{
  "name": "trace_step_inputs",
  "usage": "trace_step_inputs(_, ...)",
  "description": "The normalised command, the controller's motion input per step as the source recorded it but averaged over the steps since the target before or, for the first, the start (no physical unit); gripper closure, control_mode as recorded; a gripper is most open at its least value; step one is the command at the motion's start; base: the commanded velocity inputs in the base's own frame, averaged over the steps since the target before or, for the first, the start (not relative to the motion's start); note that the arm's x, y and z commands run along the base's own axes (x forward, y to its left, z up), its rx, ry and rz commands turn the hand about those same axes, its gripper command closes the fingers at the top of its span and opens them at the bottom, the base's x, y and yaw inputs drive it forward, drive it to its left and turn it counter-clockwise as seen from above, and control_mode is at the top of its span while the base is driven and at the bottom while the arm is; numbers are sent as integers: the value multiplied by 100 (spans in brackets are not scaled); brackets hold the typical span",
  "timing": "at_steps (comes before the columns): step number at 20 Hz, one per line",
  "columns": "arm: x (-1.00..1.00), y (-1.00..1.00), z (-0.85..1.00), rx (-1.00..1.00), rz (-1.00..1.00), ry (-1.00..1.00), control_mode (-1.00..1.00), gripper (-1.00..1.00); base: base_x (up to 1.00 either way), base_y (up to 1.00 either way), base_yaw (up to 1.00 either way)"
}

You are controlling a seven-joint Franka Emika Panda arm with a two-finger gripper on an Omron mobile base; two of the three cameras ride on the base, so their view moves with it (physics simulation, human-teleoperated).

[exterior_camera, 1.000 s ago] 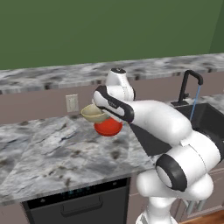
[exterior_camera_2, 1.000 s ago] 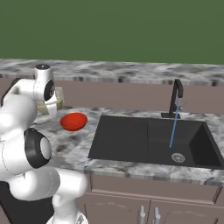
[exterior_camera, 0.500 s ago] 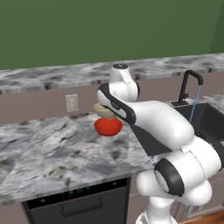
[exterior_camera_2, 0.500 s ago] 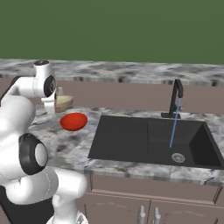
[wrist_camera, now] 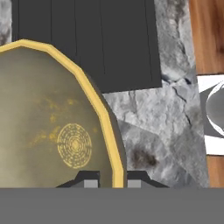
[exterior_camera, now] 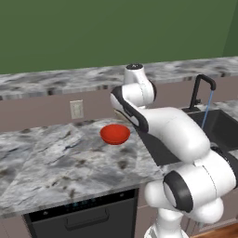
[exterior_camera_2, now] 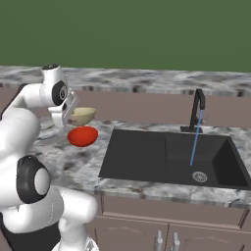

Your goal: Rinse each bowl for a few seconds and place them down in the sink or on the counter.

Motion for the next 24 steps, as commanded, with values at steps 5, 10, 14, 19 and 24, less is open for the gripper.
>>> trace_step_inputs(5,-14,-52,2,-1,-24,-3,-100,100,0,0,0)
trace_step_inputs(10,-1,-57,0,-2,-19,-5,-100,100,0,0,0)
trace_step_inputs(14,0,-59,0,-3,-15,-7,-100,100,0,0,0)
trace_step_inputs(19,3,-55,0,-3,-14,-2,-100,100,0,0,0)
trace_step_inputs(24,8,-53,0,-4,-13,-1,-100,100,0,0,0)
